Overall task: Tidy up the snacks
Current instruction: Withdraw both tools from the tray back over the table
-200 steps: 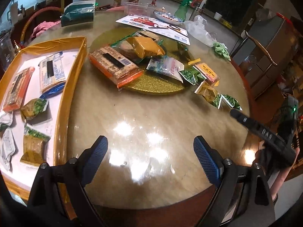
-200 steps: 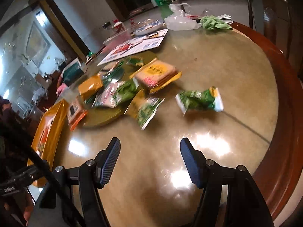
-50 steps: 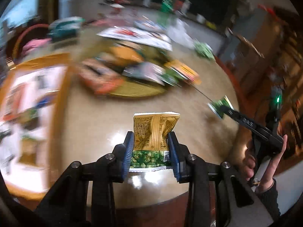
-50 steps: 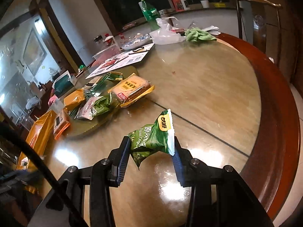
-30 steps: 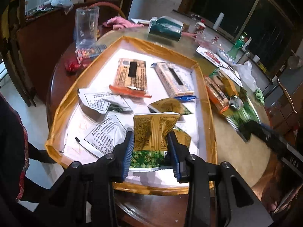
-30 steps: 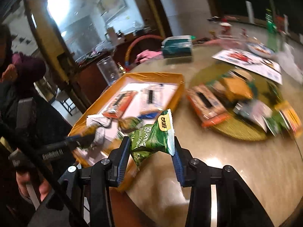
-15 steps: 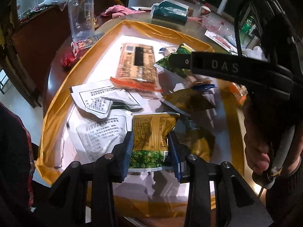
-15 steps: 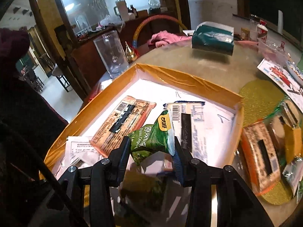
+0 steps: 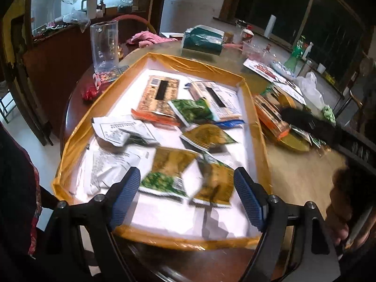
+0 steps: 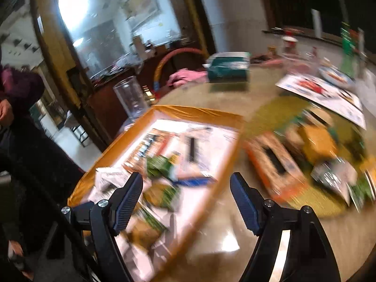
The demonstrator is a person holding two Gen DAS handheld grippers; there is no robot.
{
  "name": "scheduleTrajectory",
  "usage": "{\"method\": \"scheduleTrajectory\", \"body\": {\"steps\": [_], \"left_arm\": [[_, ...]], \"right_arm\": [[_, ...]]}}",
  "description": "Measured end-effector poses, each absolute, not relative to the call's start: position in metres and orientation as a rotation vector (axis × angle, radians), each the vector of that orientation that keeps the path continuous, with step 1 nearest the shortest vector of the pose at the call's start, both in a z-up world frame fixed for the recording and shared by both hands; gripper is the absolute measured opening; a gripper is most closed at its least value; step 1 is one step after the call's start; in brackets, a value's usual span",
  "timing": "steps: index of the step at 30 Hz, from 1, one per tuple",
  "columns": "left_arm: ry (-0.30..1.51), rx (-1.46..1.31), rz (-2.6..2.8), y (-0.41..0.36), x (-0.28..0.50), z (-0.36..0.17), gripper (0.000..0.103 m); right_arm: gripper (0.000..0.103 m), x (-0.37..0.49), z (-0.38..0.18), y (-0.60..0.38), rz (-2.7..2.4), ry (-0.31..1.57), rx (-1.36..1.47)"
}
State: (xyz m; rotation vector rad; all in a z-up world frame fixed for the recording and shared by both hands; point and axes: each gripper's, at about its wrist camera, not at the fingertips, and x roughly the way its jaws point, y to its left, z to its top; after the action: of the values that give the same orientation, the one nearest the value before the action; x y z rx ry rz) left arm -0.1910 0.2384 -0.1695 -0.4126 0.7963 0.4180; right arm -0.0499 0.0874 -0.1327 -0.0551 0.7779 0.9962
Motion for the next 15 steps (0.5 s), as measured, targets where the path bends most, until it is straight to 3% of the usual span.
{"method": "scheduleTrajectory", "body": {"steps": [15], "left_arm": [[0.834,-0.374,0.218,0.131,-0.16,-0.154,0.084]], "right_arm": [[0.077,-0.017,-0.204,-0.11,0.665,0.987,0.296]]}}
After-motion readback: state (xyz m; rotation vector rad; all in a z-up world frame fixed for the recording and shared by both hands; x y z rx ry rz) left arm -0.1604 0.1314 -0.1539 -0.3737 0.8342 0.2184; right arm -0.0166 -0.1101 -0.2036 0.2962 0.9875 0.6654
